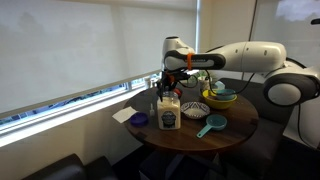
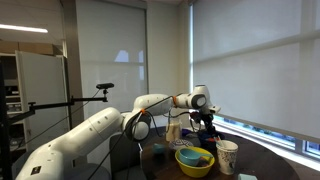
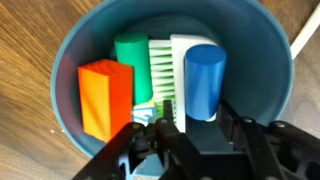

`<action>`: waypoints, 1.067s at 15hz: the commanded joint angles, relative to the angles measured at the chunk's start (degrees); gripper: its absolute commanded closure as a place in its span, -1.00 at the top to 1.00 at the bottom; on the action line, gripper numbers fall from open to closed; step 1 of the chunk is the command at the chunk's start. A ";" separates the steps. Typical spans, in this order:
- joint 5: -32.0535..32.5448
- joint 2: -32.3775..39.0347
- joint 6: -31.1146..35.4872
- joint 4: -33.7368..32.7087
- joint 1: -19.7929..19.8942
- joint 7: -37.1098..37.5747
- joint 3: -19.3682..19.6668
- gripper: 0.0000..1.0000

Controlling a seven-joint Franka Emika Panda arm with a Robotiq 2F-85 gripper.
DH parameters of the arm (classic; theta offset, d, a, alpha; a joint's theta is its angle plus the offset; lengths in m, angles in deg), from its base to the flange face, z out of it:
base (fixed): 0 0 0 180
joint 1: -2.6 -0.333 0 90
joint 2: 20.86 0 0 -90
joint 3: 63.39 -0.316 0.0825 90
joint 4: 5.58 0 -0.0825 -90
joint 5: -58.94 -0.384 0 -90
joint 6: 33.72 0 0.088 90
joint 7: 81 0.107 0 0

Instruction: Move the blue block from the blue bowl to the cup

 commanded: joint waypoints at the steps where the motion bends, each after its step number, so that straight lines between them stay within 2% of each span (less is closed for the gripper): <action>1: -0.18 1.36 0.35 -1.19 0.14 -0.20 -0.17 -0.23; 3: -0.28 1.20 0.59 -1.42 0.11 -0.26 -0.31 -0.15; 7: -1.02 0.90 -0.33 -1.28 0.22 -0.24 -0.95 0.23; 12: -2.76 -0.55 -1.67 -1.02 -0.22 3.81 -1.99 -0.26; 15: -3.34 -1.18 -1.58 -1.11 -0.31 5.84 -2.57 -0.22; 16: -3.39 -1.20 -1.37 -1.07 -0.34 6.53 -2.75 -0.11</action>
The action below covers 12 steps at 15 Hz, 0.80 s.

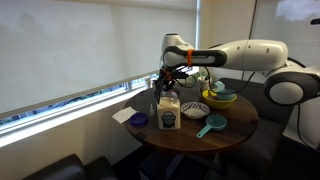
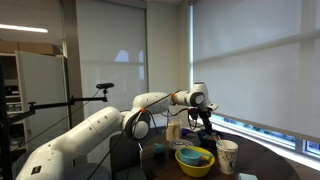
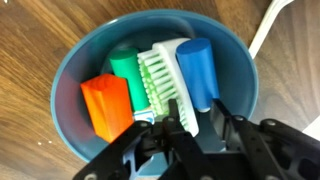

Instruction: Move the blue block from the blue bowl to the cup

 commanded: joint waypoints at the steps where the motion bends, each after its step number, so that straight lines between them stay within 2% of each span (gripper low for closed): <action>1: -1.68 -0.56 -0.71 -0.11 -0.09 3.06 -1.11 -0.10; 2: -1.79 -0.57 -0.73 -0.08 -0.04 3.83 -1.16 -0.03; 3: -1.96 -0.54 -0.94 -0.03 0.08 4.35 -1.34 -0.09; 6: -2.06 -0.74 -1.95 0.24 0.10 5.05 -1.74 0.02; 7: -2.40 -1.15 -3.53 0.61 0.21 4.55 -2.23 0.17; 9: -2.83 -1.65 -5.66 0.75 0.29 4.44 -2.89 0.31; 12: -3.30 -1.63 -6.63 0.31 0.46 4.46 -3.42 0.28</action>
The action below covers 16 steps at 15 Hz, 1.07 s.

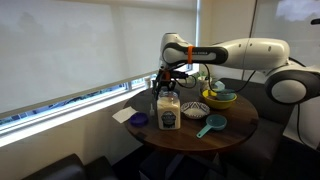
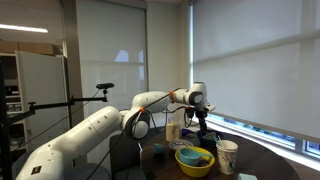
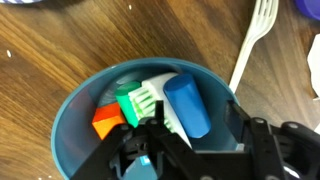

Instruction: Move the blue block from the blue bowl to the cup

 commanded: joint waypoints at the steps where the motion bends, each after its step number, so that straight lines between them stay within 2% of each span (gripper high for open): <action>1: -1.74 -0.53 -1.24 0.06 0.61 0.24 -1.37 0.18; 3: -1.82 0.14 -0.91 -0.08 0.93 0.65 -1.47 0.02; 6: -1.73 1.06 -0.42 -0.12 1.43 0.89 -1.35 -0.01; 8: -1.01 1.87 -0.15 -0.32 1.59 0.91 -0.77 0.05; 10: -0.81 2.56 -0.19 -0.40 1.88 0.24 -0.76 0.28; 13: -0.91 3.52 -0.15 -0.61 2.25 -0.11 -0.95 0.30; 14: -0.85 3.68 0.05 -0.70 2.25 -0.11 -0.93 0.12; 15: -0.79 3.64 0.06 -0.72 2.22 -0.14 -0.90 -0.20; 16: -0.79 3.51 0.26 -0.80 2.18 -0.27 -0.94 -0.26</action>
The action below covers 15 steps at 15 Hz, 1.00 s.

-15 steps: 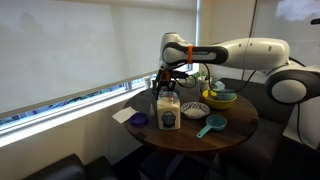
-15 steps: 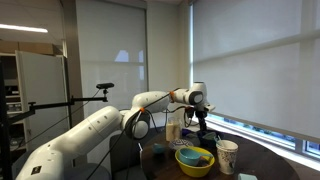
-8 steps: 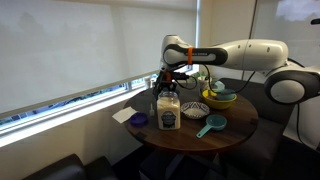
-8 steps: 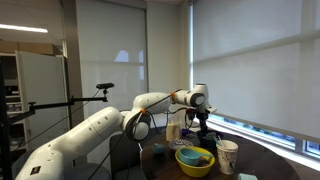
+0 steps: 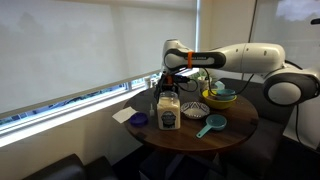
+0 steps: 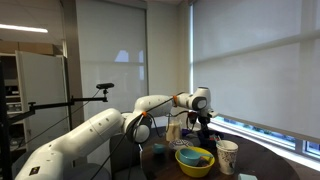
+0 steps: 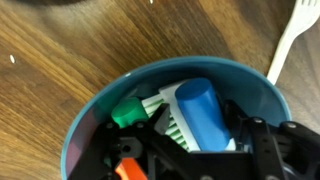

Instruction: Move the blue block from the blue bowl to the cup

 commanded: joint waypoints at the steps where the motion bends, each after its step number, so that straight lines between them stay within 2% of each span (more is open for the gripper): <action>1: -0.32 1.14 0.64 -0.97 0.18 -0.24 -0.28 -0.42; 5: -0.20 -0.16 2.20 -1.11 -0.07 -0.15 -0.21 -0.74; 12: 0.31 -2.86 6.39 -1.75 -0.82 -0.03 0.07 -0.74; 15: 0.32 -6.36 0.39 -0.26 -0.63 3.15 0.71 -0.74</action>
